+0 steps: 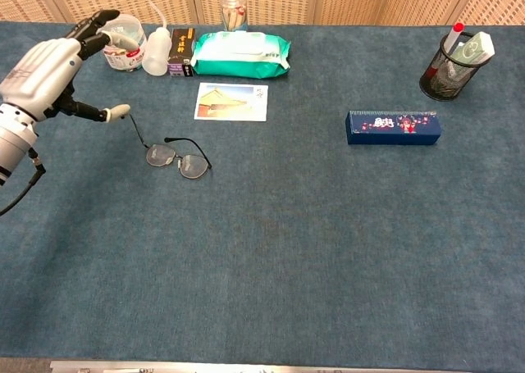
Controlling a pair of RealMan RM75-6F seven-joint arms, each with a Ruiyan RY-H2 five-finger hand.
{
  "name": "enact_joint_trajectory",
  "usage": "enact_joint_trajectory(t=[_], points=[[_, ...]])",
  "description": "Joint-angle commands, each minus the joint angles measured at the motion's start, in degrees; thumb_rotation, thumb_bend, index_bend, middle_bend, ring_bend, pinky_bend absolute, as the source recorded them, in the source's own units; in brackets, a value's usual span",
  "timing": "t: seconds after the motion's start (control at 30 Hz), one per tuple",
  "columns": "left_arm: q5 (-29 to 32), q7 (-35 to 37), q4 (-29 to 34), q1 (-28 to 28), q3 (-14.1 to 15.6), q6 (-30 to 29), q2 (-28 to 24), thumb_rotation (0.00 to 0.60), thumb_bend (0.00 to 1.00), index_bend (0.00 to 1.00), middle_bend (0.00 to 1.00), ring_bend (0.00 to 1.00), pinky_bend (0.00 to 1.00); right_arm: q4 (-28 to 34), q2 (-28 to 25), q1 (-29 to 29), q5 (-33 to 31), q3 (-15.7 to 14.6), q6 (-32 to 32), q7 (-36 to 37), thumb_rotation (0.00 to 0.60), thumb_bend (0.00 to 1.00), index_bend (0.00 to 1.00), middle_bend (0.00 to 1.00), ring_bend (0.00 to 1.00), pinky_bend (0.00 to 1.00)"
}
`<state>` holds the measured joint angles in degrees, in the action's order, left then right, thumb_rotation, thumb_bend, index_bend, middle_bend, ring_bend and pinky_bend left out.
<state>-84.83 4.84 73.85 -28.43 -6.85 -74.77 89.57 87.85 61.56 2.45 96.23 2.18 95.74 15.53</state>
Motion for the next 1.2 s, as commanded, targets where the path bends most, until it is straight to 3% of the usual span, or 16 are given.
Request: enact_joint_trajectory(t=[0.03,1.2], points=[[-0.23,-0.81,0.52,-0.30,0.17,0.41,0.43,0.600,0.20,0.22,0.00,0.00,0.14,-0.01,-0.03,-0.01,0.02,-0.01,0.04,0.05,0.600,0.24,0.27,0.35,0.23,0.22],[-0.56,-8.51,-3.16,-3.76,2.10,6.87,9.97,0.600,0.20,0.22,0.00,0.00,0.14,-0.42,-0.61,-0.74,0.84,-0.18,1.86,1.89,0.600,0.24,0.27,0.35,0.23,0.22]])
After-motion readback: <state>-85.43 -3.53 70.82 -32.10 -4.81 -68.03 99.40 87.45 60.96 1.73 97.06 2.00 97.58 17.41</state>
